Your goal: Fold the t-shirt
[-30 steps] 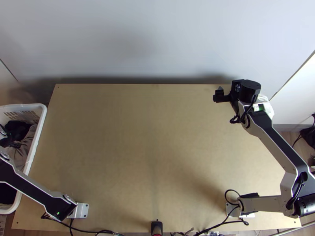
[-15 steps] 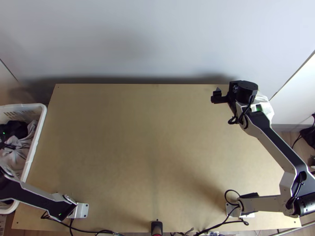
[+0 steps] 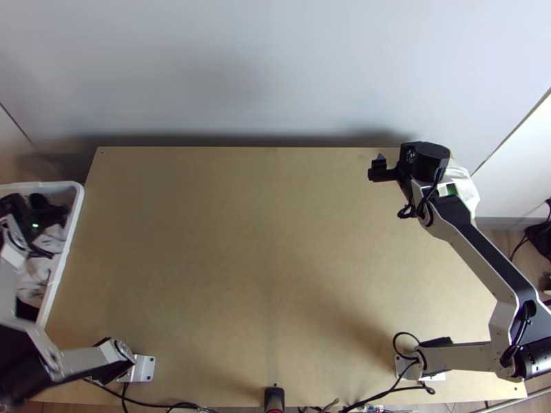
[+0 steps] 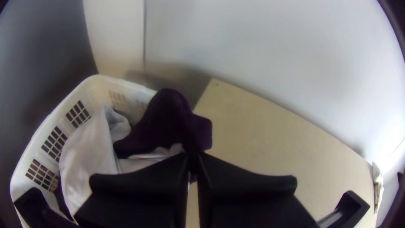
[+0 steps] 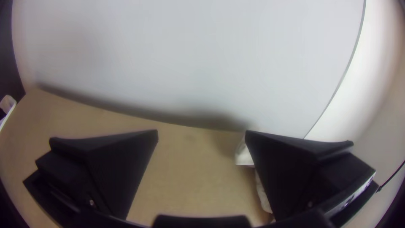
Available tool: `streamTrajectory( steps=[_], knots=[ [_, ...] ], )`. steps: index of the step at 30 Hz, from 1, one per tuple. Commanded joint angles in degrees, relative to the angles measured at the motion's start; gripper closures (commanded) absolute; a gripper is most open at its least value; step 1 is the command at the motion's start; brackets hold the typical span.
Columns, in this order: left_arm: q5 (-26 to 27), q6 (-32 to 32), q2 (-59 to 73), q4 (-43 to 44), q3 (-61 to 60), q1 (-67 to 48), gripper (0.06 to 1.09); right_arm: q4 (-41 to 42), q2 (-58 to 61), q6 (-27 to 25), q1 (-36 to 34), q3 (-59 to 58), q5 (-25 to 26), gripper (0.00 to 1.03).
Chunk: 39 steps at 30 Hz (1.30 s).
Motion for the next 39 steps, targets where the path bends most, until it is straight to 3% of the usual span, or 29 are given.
streamTrajectory(
  steps=[1,3,4,5,6,7,11,27,39],
  knots=[
    [2.18,0.25,-12.97,-2.34,-7.75,-10.53,1.05,0.0,-0.23,0.17,0.21,-0.39,0.17,0.07],
    [1.82,-0.89,-13.14,-2.25,-9.15,-13.16,1.04,0.0,-0.49,0.17,0.38,-0.74,0.17,0.07],
    [1.12,-2.29,-12.53,-2.08,-9.42,-13.78,0.97,0.0,-0.66,0.17,0.38,-0.83,0.17,0.07],
    [0.86,-3.52,-11.65,-2.08,-9.42,-13.87,0.74,0.0,-0.84,0.17,0.47,-1.0,0.17,0.07],
    [0.77,-4.32,-10.95,-2.08,-9.42,-13.87,0.41,0.0,-1.02,0.17,0.47,-1.18,0.17,0.07],
    [0.15,-5.28,-10.51,-1.99,-9.59,-13.51,0.19,0.0,-1.28,0.17,0.47,-1.44,0.17,0.07],
    [-0.2,-5.19,-9.54,-1.82,-9.59,-12.72,0.11,0.0,-2.07,0.17,0.47,-2.67,0.17,0.07],
    [0.07,-1.77,-8.4,1.26,-9.33,-0.68,0.11,0.08,-2.25,0.26,0.91,-3.2,0.17,0.07],
    [0.95,3.51,12.96,6.53,-0.72,17.42,0.11,-0.09,-1.98,0.17,1.53,-2.59,0.17,0.07]
  ],
)
